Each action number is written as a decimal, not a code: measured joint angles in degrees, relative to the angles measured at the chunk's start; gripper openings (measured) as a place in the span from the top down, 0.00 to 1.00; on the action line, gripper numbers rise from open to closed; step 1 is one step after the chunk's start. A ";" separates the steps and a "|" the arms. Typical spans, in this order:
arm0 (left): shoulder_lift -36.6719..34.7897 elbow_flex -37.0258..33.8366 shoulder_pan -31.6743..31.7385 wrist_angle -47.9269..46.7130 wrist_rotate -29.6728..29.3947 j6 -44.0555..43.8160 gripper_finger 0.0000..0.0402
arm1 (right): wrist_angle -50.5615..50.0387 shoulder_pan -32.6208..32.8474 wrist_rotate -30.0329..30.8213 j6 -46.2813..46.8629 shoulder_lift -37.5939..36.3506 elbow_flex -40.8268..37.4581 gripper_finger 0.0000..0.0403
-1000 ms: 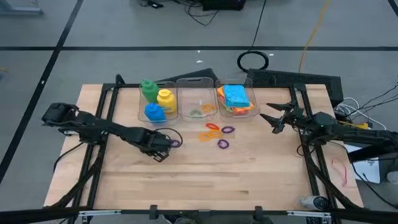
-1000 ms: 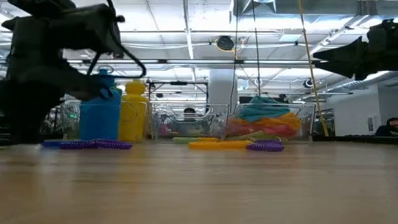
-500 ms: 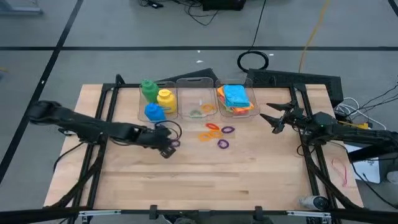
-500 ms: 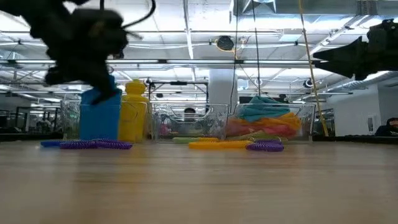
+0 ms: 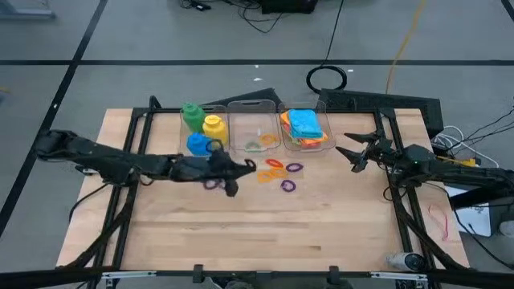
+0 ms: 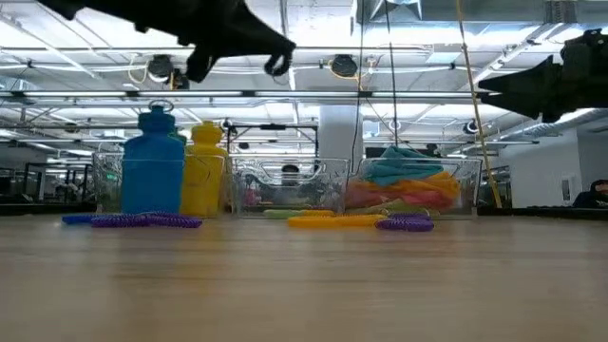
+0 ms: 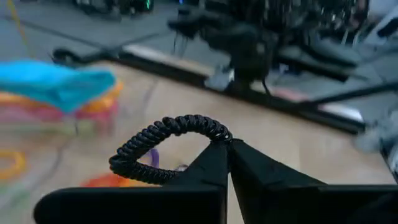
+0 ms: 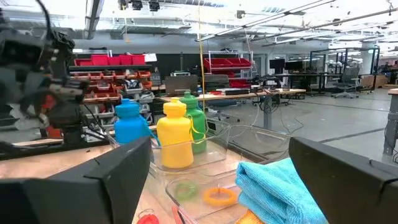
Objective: Pick & Place Sports Items
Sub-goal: Put the black wrist coil into the middle transparent container, then put the purple wrist coil into the middle transparent container
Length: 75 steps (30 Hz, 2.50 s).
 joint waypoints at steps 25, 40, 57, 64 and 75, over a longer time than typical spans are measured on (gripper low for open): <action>14.36 0.04 18.74 14.21 -3.23 -3.94 0.97 | 0.00 0.00 0.00 0.01 -0.02 0.00 0.28; 16.04 0.04 19.59 13.57 -3.24 -4.42 0.95 | 0.00 0.02 0.00 0.01 -0.02 0.00 0.28; 16.04 0.04 19.59 13.60 -5.03 -6.72 0.88 | 0.02 0.02 0.00 0.00 0.00 0.00 0.28; 16.04 0.04 19.59 13.30 -5.03 -6.49 0.64 | 0.00 0.02 0.00 0.01 -0.02 0.00 0.28; 12.13 0.14 17.24 12.33 0.56 5.39 0.44 | 0.03 0.00 0.00 0.01 -0.02 -0.02 0.28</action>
